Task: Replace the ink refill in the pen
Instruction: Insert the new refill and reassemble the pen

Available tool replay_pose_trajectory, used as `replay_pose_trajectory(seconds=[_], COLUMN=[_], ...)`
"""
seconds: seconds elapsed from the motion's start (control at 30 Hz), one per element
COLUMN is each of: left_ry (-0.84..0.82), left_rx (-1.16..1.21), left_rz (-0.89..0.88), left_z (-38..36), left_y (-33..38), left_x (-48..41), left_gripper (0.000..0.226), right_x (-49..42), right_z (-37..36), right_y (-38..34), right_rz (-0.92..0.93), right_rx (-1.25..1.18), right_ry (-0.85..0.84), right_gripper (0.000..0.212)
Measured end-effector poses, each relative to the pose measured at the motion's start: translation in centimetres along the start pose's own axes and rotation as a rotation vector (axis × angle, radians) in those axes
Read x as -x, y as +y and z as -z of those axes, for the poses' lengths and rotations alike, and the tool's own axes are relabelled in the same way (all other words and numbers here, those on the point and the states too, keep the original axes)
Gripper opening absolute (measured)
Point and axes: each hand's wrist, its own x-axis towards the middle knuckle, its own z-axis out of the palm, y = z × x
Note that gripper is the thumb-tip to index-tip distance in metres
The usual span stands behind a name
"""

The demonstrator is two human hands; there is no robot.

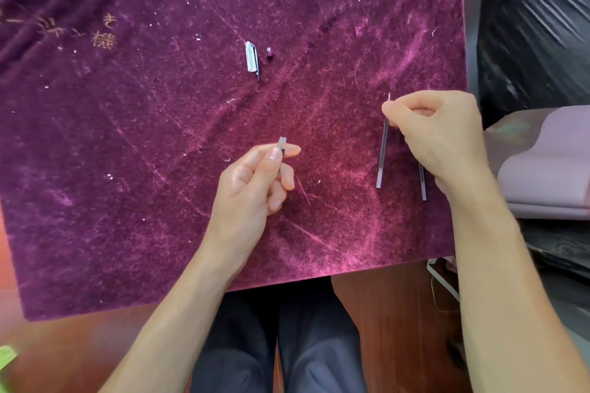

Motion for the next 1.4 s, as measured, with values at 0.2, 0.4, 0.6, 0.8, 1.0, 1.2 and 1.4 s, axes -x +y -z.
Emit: replay_pose_trajectory(seconds=[0.2, 0.4, 0.6, 0.8, 1.0, 1.2, 1.4], left_ry=[0.034, 0.107, 0.131, 0.121, 0.102, 0.081, 0.055], left_rx=[0.028, 0.055, 0.050, 0.025, 0.053, 0.047, 0.039], left_rz=[-0.010, -0.010, -0.018, -0.052, -0.051, -0.066, -0.073], left_z=[1.8, 4.4, 6.5, 7.2, 7.3, 7.5, 7.6], left_y=[0.4, 0.5, 0.3, 0.1, 0.2, 0.1, -0.3], left_x=[0.3, 1.2, 2.4, 3.1, 2.9, 2.7, 2.6], left_gripper=[0.030, 0.030, 0.029, 0.029, 0.029, 0.029, 0.029], right_x=[0.9, 2.1, 4.0, 5.1, 5.6, 5.6, 5.8], right_z=[-1.6, -4.6, -8.1, -9.6, -9.8, -9.8, -9.8], right_y=[-2.7, -5.6, -7.5, -8.4, -8.5, -8.3, -8.1], right_rz=[-0.015, -0.042, -0.127, -0.144, -0.172, -0.203, -0.207], right_rx=[-0.357, -0.567, -0.820, -0.900, -0.928, -0.941, -0.944], right_ry=[-0.116, -0.205, -0.297, -0.309, -0.255, -0.215, -0.202], right_gripper=[0.013, 0.014, 0.021, 0.016, 0.016, 0.017, 0.016])
